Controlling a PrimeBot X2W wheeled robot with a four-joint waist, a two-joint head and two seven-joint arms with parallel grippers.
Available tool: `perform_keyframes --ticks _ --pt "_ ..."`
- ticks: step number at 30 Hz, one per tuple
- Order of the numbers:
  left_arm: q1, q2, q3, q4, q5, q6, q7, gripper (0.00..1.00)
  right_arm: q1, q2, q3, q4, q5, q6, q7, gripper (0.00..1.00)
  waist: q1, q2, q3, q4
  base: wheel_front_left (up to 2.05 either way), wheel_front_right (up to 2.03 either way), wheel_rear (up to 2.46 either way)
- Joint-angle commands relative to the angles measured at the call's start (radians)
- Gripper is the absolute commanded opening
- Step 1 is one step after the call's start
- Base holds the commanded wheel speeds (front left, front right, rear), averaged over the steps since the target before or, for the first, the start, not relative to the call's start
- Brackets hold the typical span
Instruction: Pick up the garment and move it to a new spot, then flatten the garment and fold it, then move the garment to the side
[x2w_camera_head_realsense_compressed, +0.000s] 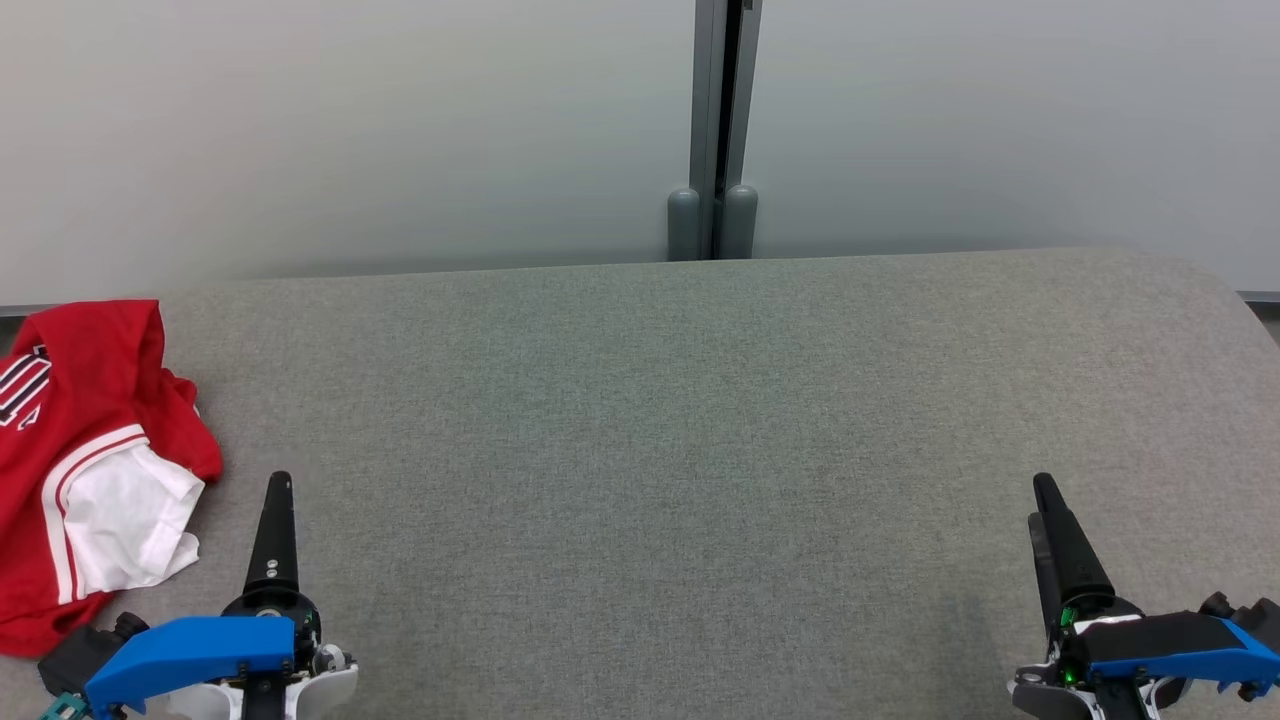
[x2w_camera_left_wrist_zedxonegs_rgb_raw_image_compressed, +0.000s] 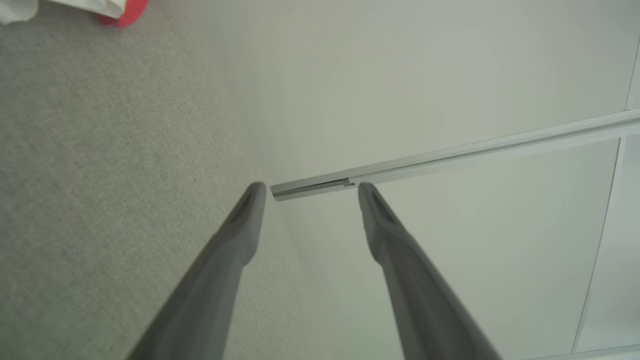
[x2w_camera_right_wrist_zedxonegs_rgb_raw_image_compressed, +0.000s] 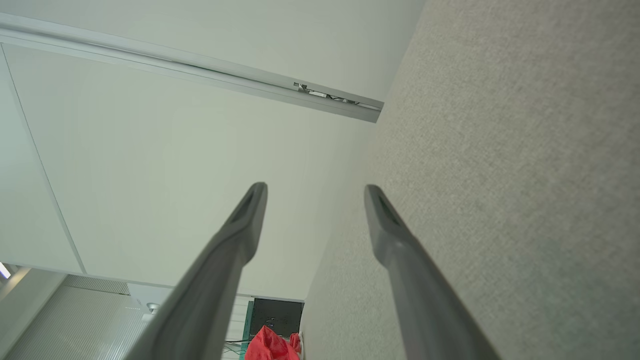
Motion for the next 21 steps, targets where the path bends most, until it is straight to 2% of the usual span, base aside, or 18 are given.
perform_keyframes --ticks 1,21 --pt "-0.034 0.008 0.003 -0.022 0.034 0.005 -0.01 1.0 -0.028 -0.006 0.004 -0.022 -0.029 0.001 -0.009 1.0 0.0 0.0 0.0 0.0 0.0 0.0 0.0" --pt "-0.032 0.01 -0.054 -0.046 0.505 0.058 -0.085 1.0 -0.036 -0.009 0.036 -0.025 -0.374 0.001 -0.084 1.0 0.0 0.0 0.0 -0.002 0.0 0.0 0.0"
